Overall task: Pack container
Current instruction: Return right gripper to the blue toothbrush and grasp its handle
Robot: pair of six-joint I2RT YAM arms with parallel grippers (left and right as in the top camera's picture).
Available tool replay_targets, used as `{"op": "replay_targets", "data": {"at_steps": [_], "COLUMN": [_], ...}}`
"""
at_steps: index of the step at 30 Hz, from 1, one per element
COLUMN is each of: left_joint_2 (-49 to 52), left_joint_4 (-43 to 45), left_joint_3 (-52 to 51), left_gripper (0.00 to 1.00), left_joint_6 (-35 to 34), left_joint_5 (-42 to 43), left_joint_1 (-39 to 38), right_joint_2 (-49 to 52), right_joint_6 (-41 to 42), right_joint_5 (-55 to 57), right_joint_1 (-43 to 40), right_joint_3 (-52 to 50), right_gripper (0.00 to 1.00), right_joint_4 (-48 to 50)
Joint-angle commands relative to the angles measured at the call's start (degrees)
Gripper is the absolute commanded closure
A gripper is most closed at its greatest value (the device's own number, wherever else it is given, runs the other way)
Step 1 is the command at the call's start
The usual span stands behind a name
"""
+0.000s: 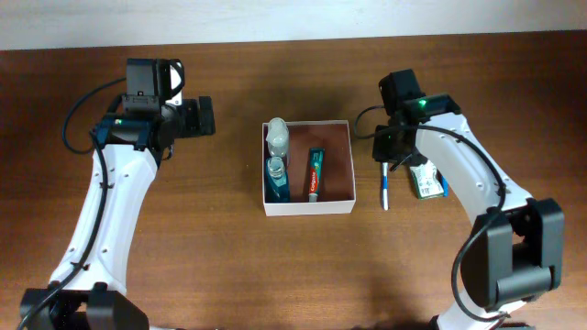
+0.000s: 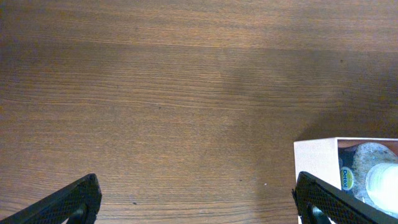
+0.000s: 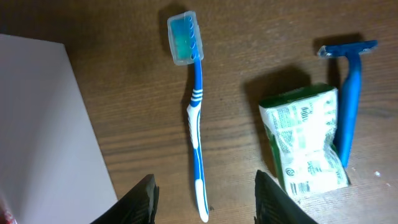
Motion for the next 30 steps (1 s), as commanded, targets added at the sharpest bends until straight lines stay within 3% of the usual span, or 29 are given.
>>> {"op": "replay_targets", "data": {"at_steps": [1, 12, 16, 30], "left_joint_2": [-1.62, -1.62, -1.62, -1.62], "left_joint_4": [0.11, 0.11, 0.11, 0.11], "left_joint_3": [0.94, 0.94, 0.94, 0.94], "left_gripper": [0.01, 0.01, 0.01, 0.00], "left_joint_6": [-0.72, -0.72, -0.72, -0.72], "left_joint_5": [-0.42, -0.42, -0.42, -0.42], "left_joint_1": [-0.02, -0.02, -0.02, -0.02], "right_joint_2": [1.79, 5.51, 6.86, 10.62], "right_joint_6": [0.07, 0.07, 0.07, 0.07], "right_joint_5": [-0.11, -0.35, -1.05, -3.56], "right_joint_1": [-0.26, -0.39, -0.44, -2.43], "right_joint_3": [-2.21, -2.67, -2.71, -2.86], "right_gripper": [0.56, 0.51, 0.44, 0.43], "right_joint_4": [1.95, 4.52, 6.01, 7.72]}}
